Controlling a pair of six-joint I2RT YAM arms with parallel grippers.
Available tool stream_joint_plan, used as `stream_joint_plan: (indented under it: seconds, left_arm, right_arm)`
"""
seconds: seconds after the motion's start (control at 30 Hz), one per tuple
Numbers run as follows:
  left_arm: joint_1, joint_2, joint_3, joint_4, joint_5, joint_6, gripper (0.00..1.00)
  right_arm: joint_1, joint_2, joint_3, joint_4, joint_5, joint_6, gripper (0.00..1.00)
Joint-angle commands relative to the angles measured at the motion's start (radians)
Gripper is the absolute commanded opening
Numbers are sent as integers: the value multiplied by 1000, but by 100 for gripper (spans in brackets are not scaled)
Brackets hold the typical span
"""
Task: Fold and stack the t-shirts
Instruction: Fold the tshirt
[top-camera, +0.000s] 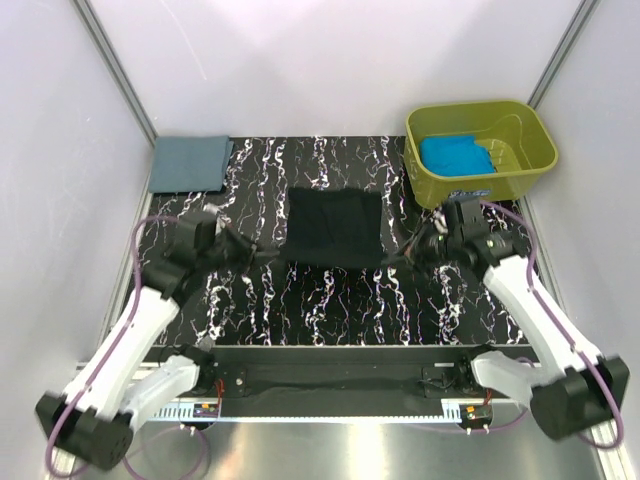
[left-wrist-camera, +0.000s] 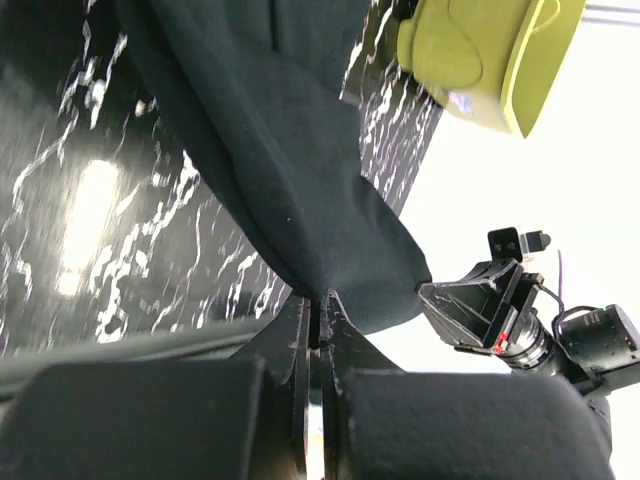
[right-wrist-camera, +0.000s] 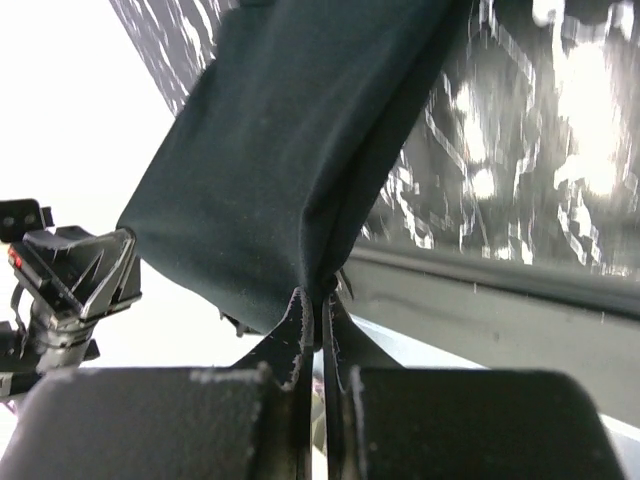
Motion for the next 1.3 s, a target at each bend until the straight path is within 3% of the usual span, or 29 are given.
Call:
stream_joint_plan:
  seconds: [0.0,0.3,0.5,0.73,0.9,0.97,1.27]
  left_arm:
    - [-24,-145,-43,-90,-57,-50,0]
    - [-137,-405,-134,-234,-105,-179,0]
    - [-156,-343,-94,-235,-132,-173,0]
    - [-130,-146,45,-225,-183,-89,0]
    - [-16,44,130,-197,-145,-14,0]
    - [31,130,174,-186,-137,25,0]
    - [143,496,358,-151,-106,152,0]
  right_arm:
    - [51,-112,-38,-91,55,74,0]
    - [109,-348,-90,-263,73,151,0]
    - [111,-355,-73,-268,95,168,0]
    - [77,-98,60,-196,99,85,0]
    - [-30,97,201,-168,26,-30,0]
    - [-80,252,268,-170,-32,-88,0]
    - [-104,647,548,-166,-47,-220,0]
